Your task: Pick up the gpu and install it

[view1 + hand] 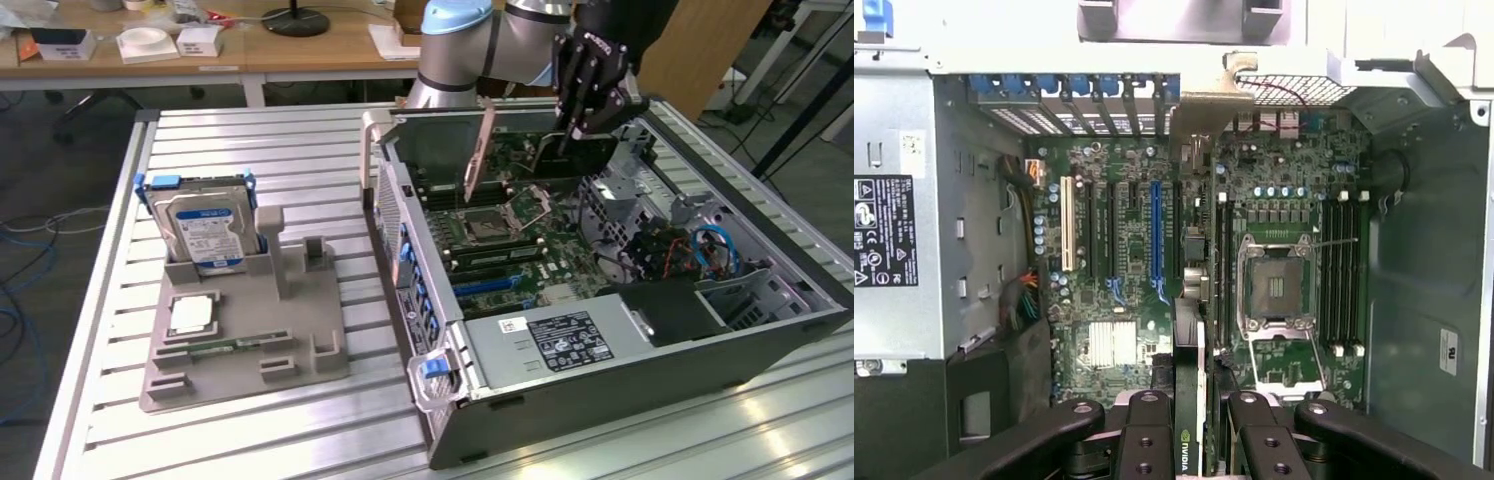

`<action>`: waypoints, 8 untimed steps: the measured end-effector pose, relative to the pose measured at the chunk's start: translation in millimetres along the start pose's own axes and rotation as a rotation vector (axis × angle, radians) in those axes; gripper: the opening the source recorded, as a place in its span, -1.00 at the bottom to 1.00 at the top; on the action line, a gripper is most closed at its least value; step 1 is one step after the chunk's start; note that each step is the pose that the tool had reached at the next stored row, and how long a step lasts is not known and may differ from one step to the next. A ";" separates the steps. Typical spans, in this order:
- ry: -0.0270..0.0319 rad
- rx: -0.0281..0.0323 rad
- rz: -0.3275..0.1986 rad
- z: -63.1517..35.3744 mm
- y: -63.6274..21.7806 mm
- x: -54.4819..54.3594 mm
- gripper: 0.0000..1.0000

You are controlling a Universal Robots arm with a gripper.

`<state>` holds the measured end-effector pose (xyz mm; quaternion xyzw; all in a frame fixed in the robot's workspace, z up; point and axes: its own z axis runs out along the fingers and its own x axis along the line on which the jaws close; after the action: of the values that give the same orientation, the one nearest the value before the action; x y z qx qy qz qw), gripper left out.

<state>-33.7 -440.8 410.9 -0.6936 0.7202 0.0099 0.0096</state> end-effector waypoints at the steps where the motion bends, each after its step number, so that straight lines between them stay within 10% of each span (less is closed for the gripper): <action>1: -0.0001 0.0003 0.003 0.7 0.0 0.0 -0.48; 8: -0.0001 0.0024 0.024 5.0 0.4 0.1 -0.48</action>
<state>-34.1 -440.8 405.8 -0.6849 0.7285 0.0092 0.0104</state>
